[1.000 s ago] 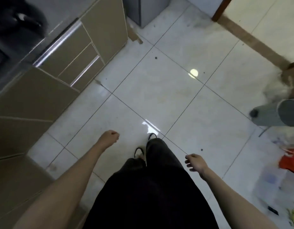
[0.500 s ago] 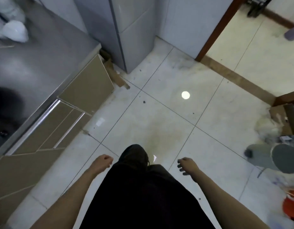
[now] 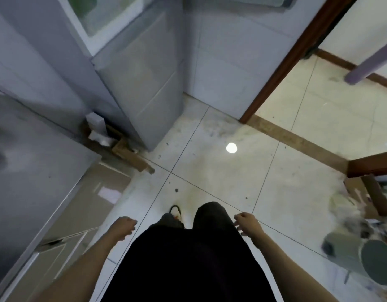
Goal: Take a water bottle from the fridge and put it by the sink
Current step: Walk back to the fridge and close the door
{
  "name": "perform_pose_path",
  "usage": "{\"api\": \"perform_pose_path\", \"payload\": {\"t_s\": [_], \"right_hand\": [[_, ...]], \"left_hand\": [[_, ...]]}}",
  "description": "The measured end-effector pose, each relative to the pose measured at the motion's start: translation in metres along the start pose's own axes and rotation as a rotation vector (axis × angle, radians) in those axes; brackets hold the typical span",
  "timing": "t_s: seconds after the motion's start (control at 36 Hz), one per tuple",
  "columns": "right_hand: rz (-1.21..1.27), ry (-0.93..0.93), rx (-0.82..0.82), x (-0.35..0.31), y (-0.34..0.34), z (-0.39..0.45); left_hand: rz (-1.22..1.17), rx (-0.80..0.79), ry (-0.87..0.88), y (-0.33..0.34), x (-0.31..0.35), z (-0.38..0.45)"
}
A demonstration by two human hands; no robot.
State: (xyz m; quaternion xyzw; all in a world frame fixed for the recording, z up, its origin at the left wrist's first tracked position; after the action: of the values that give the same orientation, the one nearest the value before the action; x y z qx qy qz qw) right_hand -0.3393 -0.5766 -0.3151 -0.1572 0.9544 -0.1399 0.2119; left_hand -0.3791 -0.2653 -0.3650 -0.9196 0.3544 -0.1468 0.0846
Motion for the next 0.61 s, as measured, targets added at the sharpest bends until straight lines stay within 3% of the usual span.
{"api": "perform_pose_path", "payload": {"t_s": [0.06,0.14,0.28,0.42,0.5,0.61], "right_hand": [[-0.004,0.028,0.044,-0.007,-0.02,0.006],[-0.08,0.1,0.041,-0.015,-0.045,0.028],[-0.282,0.137,-0.052,-0.059,-0.075,0.089],[-0.319,0.003,-0.086,-0.172,-0.126,0.145],[-0.059,0.032,-0.011,-0.245,-0.175,0.172],[0.103,-0.176,0.062,-0.382,-0.243,0.196]], "left_hand": [[-0.079,0.072,-0.044,-0.081,0.006,0.003],[-0.041,0.2,0.042,-0.19,0.063,0.013],[-0.069,0.281,0.213,-0.24,0.213,0.051],[0.047,0.412,0.307,-0.275,0.318,0.067],[0.124,0.531,0.389,-0.31,0.403,0.058],[0.253,0.708,0.565,-0.366,0.543,0.025]]}}
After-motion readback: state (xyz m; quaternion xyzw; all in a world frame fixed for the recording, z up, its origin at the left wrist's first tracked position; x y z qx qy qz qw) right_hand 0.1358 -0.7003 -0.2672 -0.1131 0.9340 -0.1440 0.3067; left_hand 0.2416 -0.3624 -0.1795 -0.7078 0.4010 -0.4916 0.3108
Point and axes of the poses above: each hand's wrist, its own z-axis towards the middle knuckle, its own y-axis out of the palm, x = y × z, the point moved 8 cm from there along z, towards the middle knuckle, and after that the axes turned 14 degrees about z, right-handed, at the moved point
